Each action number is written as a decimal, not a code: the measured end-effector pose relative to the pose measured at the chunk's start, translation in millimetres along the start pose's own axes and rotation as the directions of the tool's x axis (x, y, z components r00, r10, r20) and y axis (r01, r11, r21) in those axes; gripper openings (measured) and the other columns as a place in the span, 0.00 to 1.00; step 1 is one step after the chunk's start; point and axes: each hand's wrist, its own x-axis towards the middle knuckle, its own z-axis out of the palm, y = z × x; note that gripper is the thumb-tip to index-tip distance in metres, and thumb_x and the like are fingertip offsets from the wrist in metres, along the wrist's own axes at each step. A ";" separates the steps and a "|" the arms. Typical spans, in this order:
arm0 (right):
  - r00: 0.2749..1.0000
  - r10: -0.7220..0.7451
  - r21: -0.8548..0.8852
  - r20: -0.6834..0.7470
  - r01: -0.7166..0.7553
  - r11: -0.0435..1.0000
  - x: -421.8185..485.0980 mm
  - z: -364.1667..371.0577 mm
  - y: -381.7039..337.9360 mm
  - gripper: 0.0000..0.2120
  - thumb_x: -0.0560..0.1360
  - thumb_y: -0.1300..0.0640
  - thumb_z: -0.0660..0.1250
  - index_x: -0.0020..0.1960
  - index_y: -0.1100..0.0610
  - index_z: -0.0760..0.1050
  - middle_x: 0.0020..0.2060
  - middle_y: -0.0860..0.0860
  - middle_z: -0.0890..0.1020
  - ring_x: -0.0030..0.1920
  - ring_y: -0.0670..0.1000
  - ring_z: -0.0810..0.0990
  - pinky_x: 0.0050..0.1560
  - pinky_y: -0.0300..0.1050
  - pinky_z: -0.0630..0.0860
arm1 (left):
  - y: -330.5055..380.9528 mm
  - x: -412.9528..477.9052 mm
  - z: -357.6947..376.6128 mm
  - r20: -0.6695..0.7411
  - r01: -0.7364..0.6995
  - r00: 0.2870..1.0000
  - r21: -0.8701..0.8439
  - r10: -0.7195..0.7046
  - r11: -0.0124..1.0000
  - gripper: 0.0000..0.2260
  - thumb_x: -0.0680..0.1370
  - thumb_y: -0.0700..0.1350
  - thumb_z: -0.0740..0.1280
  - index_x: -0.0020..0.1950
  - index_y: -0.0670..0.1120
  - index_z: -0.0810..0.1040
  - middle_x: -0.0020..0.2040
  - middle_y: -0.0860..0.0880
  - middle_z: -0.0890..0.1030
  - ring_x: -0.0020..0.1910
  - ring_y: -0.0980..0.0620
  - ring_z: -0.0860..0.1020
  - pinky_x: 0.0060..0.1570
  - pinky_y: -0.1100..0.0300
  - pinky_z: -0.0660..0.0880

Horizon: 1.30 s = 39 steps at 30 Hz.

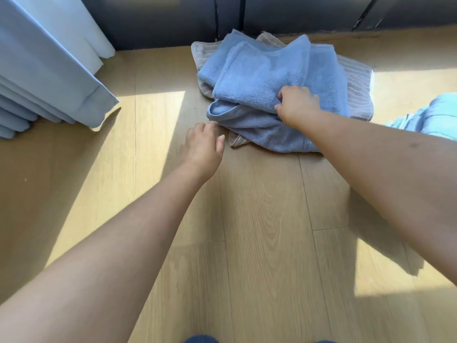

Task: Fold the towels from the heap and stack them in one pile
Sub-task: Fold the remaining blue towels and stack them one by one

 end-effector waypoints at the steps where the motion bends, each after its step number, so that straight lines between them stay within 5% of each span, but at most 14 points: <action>1: 1.000 0.007 -0.022 0.011 -0.007 1.000 3.0 -0.6 0.3 0.17 0.77 0.54 0.61 0.65 0.57 0.70 0.64 0.57 0.73 0.67 0.59 0.66 0.65 0.53 0.62 | 0.2 -1.2 2.2 0.005 -0.002 1.000 0.001 0.002 1.000 0.18 0.81 0.47 0.54 0.69 0.42 0.65 0.67 0.42 0.69 0.68 0.44 0.65 0.65 0.51 0.63; 12: 0.973 -0.231 -0.230 0.019 0.230 0.946 -46.0 31.6 8.2 0.15 0.77 0.56 0.57 0.59 0.63 0.72 0.60 0.59 0.75 0.63 0.59 0.68 0.64 0.54 0.60 | -13.9 -15.8 14.9 0.024 0.066 0.998 -0.009 -0.066 0.998 0.20 0.81 0.47 0.52 0.71 0.41 0.63 0.68 0.42 0.68 0.69 0.44 0.64 0.67 0.51 0.61; 15: 0.938 -0.345 -0.189 0.001 0.339 0.921 -91.7 54.4 18.3 0.10 0.74 0.58 0.62 0.49 0.64 0.75 0.50 0.60 0.79 0.54 0.60 0.73 0.58 0.53 0.64 | -17.3 -23.3 29.0 0.046 0.101 0.994 -0.004 -0.101 0.995 0.20 0.81 0.47 0.52 0.71 0.41 0.63 0.68 0.41 0.68 0.68 0.43 0.64 0.67 0.50 0.61; 17: 0.924 -0.378 -0.187 -0.055 0.362 0.913 -126.9 74.1 26.0 0.06 0.64 0.59 0.70 0.34 0.62 0.75 0.33 0.58 0.80 0.38 0.59 0.78 0.47 0.50 0.70 | -17.9 -31.5 41.2 0.070 0.120 0.990 -0.009 -0.119 0.993 0.19 0.81 0.46 0.53 0.71 0.41 0.63 0.68 0.41 0.68 0.68 0.42 0.64 0.66 0.49 0.60; 19: 0.940 -0.338 -0.153 -0.050 0.327 0.933 -164.3 94.5 32.5 0.07 0.59 0.56 0.65 0.26 0.58 0.72 0.24 0.53 0.76 0.29 0.55 0.76 0.41 0.46 0.64 | -18.6 -43.3 53.7 0.095 0.138 0.986 -0.010 -0.136 0.990 0.20 0.81 0.46 0.54 0.71 0.41 0.62 0.69 0.41 0.67 0.69 0.43 0.63 0.66 0.50 0.60; 22: 0.939 -0.332 -0.024 0.087 0.335 0.942 -229.7 133.9 34.1 0.11 0.60 0.52 0.55 0.25 0.55 0.72 0.22 0.50 0.74 0.28 0.53 0.76 0.40 0.45 0.59 | -23.2 -67.6 73.5 0.132 0.176 0.976 -0.008 -0.174 0.984 0.21 0.80 0.44 0.56 0.72 0.41 0.61 0.69 0.41 0.66 0.69 0.43 0.63 0.67 0.51 0.60; 29: 0.872 -0.422 0.117 0.249 0.406 0.906 -341.0 177.7 30.6 0.14 0.61 0.47 0.55 0.22 0.52 0.71 0.20 0.45 0.73 0.25 0.45 0.74 0.38 0.40 0.57 | -50.3 -123.1 109.5 0.341 0.155 0.918 0.155 -0.200 0.976 0.21 0.76 0.37 0.57 0.69 0.43 0.64 0.67 0.43 0.68 0.67 0.44 0.65 0.64 0.53 0.64; 33: 0.936 -0.351 0.129 -0.032 0.352 0.927 -306.1 161.0 41.7 0.12 0.63 0.50 0.54 0.29 0.50 0.75 0.26 0.44 0.75 0.28 0.46 0.76 0.37 0.38 0.61 | -68.4 -137.6 109.1 0.341 0.137 0.913 0.254 -0.222 0.957 0.17 0.76 0.38 0.57 0.65 0.44 0.69 0.63 0.45 0.71 0.65 0.45 0.66 0.59 0.53 0.67; 36: 0.953 -0.248 0.128 -0.175 0.272 0.954 -259.3 141.9 47.4 0.13 0.63 0.56 0.59 0.43 0.55 0.79 0.37 0.50 0.79 0.40 0.51 0.77 0.40 0.40 0.68 | -78.5 -149.7 105.6 0.297 0.168 0.923 0.264 -0.246 0.950 0.17 0.77 0.38 0.56 0.66 0.44 0.68 0.65 0.45 0.70 0.66 0.45 0.66 0.60 0.53 0.66; 39: 0.994 -0.096 0.179 0.054 0.085 0.980 -224.7 121.4 43.5 0.25 0.71 0.59 0.65 0.67 0.58 0.67 0.62 0.56 0.70 0.62 0.59 0.70 0.57 0.52 0.70 | -85.9 -163.8 105.0 0.330 0.159 0.910 0.281 -0.251 0.946 0.15 0.76 0.39 0.57 0.63 0.44 0.68 0.63 0.46 0.71 0.65 0.46 0.66 0.60 0.54 0.67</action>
